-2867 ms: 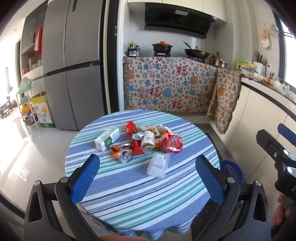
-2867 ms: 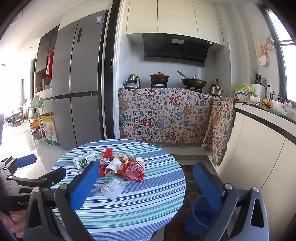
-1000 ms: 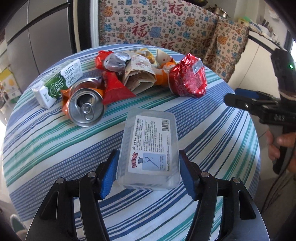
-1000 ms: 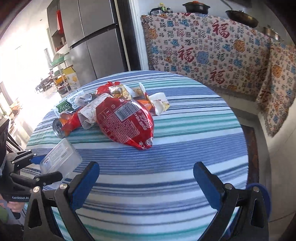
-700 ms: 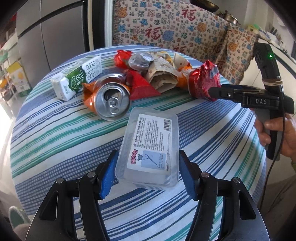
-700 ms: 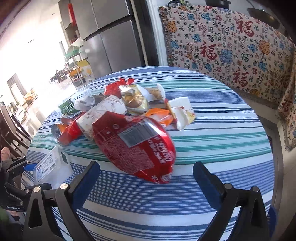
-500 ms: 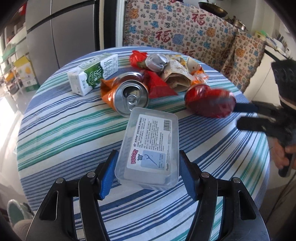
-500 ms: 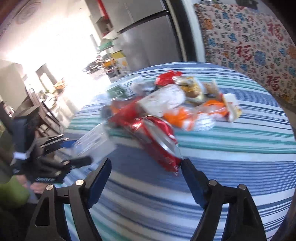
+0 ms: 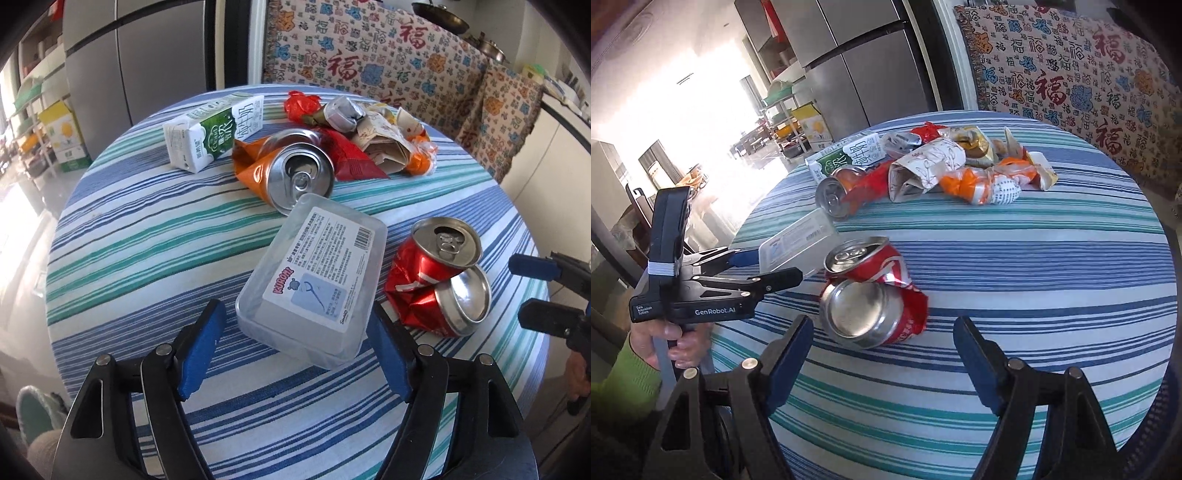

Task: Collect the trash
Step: 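Close the right gripper on the two crushed red cans and lift them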

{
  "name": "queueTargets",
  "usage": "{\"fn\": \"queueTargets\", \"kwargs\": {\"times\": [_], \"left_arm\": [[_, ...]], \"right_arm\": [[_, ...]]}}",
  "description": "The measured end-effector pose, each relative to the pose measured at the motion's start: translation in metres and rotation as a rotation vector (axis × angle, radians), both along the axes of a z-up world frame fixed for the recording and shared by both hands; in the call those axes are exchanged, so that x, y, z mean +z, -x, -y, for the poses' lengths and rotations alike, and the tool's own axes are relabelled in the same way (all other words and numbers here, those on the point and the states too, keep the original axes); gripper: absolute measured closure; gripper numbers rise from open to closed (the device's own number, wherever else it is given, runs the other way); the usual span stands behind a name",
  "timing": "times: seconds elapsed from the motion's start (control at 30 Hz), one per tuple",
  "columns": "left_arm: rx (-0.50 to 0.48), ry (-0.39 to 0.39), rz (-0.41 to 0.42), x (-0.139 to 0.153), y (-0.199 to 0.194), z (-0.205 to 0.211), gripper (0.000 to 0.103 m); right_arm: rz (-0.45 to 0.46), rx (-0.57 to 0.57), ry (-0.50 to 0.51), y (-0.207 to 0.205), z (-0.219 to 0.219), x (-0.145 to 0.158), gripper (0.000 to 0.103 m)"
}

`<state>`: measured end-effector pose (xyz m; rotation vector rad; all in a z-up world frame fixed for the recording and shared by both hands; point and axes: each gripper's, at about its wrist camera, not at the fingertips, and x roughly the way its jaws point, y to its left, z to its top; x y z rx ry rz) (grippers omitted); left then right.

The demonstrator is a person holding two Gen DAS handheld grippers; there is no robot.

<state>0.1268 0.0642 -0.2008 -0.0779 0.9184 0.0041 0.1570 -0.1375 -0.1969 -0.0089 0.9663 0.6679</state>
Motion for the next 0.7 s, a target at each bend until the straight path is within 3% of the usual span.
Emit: {"fn": "queueTargets", "kwargs": {"times": [0.17,0.3,0.4,0.63,0.7], "left_arm": [[-0.006,-0.087,0.000,-0.005,0.001,0.005,0.014],[0.012,-0.087,-0.010,-0.006,0.002,-0.001,0.005],[0.022,-0.089,-0.020,-0.007,0.000,-0.005,0.000],[0.014,-0.088,-0.056,-0.005,-0.002,-0.006,0.001],[0.014,-0.054,-0.057,-0.001,-0.001,-0.008,0.001]], "right_arm": [[-0.070,-0.105,0.056,-0.013,-0.015,-0.022,0.023],[0.002,-0.197,0.180,-0.020,-0.008,-0.020,0.023],[-0.007,-0.251,0.178,-0.027,0.014,-0.019,0.023],[0.095,-0.108,0.188,-0.010,-0.008,0.005,0.020],[0.102,-0.079,0.210,-0.009,-0.018,0.003,0.020]]}}
